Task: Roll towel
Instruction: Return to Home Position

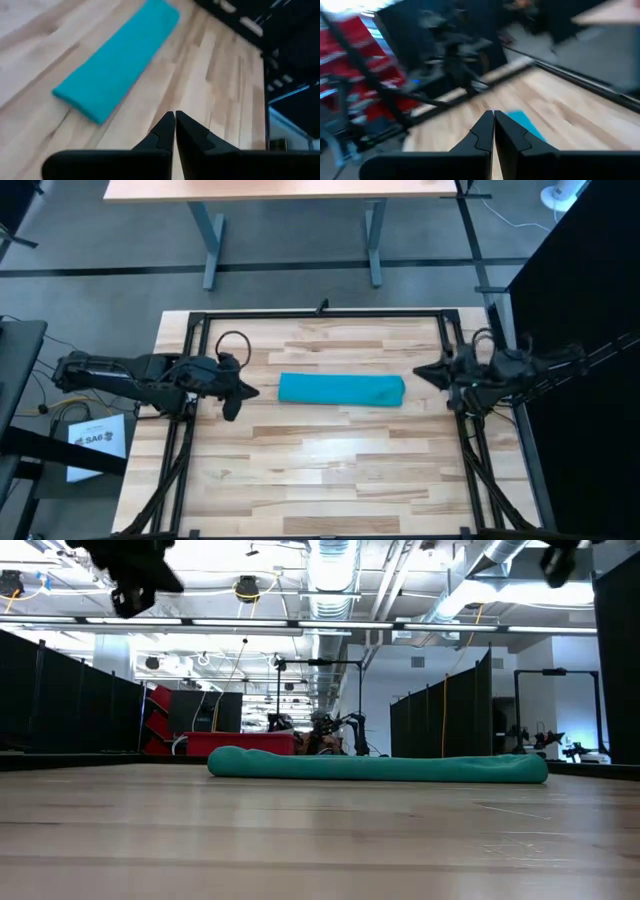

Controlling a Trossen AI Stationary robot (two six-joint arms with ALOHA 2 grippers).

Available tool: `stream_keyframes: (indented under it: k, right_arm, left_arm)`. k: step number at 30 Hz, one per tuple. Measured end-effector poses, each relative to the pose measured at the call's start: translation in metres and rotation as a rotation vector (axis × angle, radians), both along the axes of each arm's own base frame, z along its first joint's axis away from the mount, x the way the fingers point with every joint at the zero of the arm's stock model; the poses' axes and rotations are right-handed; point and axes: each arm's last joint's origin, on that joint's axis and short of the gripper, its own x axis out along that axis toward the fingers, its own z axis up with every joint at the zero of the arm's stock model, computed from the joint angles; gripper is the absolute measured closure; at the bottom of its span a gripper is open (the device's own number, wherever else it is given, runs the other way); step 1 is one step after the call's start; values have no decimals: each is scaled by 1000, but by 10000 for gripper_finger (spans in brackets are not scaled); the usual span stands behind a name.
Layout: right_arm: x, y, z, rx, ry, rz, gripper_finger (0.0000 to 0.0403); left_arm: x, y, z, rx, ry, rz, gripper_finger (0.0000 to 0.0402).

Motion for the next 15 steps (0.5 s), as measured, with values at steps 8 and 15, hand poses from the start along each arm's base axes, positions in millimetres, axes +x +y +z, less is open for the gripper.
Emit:
stream_keyframes:
  k: [8,15]
  right_arm:
    - [12,7,-30,-128,-330,103,401]
    - [13,6,-47,-174,-334,104,401]
  left_arm:
    - [17,-17,6,128,-421,-291,401]
    - [19,-17,-35,76,-519,-288,401]
